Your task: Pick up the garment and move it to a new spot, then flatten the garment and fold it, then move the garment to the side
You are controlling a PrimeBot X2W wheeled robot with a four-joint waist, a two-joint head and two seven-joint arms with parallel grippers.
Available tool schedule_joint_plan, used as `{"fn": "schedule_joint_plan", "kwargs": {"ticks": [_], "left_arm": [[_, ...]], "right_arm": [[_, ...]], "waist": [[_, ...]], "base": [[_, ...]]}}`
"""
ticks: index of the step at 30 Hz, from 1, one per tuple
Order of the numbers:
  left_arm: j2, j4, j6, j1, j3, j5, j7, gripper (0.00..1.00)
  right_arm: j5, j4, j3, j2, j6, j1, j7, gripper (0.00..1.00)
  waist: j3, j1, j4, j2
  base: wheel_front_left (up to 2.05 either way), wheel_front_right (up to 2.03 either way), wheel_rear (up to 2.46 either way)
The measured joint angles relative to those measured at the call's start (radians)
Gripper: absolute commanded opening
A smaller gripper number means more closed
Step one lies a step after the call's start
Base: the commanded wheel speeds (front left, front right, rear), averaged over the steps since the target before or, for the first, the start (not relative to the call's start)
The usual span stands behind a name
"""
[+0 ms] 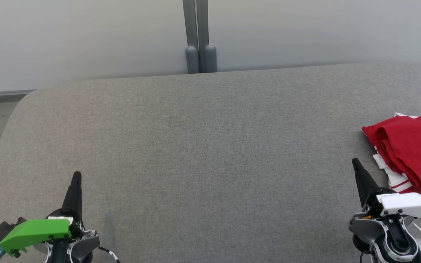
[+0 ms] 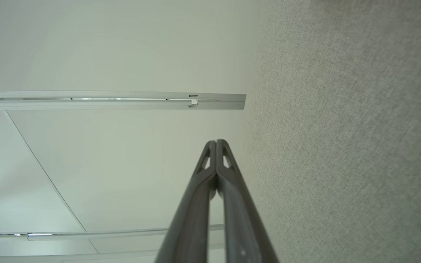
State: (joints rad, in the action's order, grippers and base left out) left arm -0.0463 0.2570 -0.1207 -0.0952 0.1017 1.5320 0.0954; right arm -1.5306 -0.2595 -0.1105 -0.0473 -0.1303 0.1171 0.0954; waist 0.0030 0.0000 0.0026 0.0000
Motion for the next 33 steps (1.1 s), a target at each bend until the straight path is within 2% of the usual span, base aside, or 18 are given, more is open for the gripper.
{"fn": "schedule_joint_plan", "kwargs": {"ticks": [12,33], "left_arm": [[0.0,-0.011,-0.008,-0.004,0.012,0.081,0.018,0.0],[0.0,-0.011,-0.009,-0.007,0.012,0.081,0.018,0.0]], "right_arm": [[-0.079,0.013,-0.003,-0.001,0.0,-0.004,0.019,0.0],[-0.079,0.013,-0.003,-0.001,0.0,-0.004,0.019,0.0]], "waist": [[0.0,0.0,-0.003,0.0],[0.0,0.0,-0.003,0.0]], "base": [[0.0,0.0,0.0],[0.0,0.0,0.0]]}}
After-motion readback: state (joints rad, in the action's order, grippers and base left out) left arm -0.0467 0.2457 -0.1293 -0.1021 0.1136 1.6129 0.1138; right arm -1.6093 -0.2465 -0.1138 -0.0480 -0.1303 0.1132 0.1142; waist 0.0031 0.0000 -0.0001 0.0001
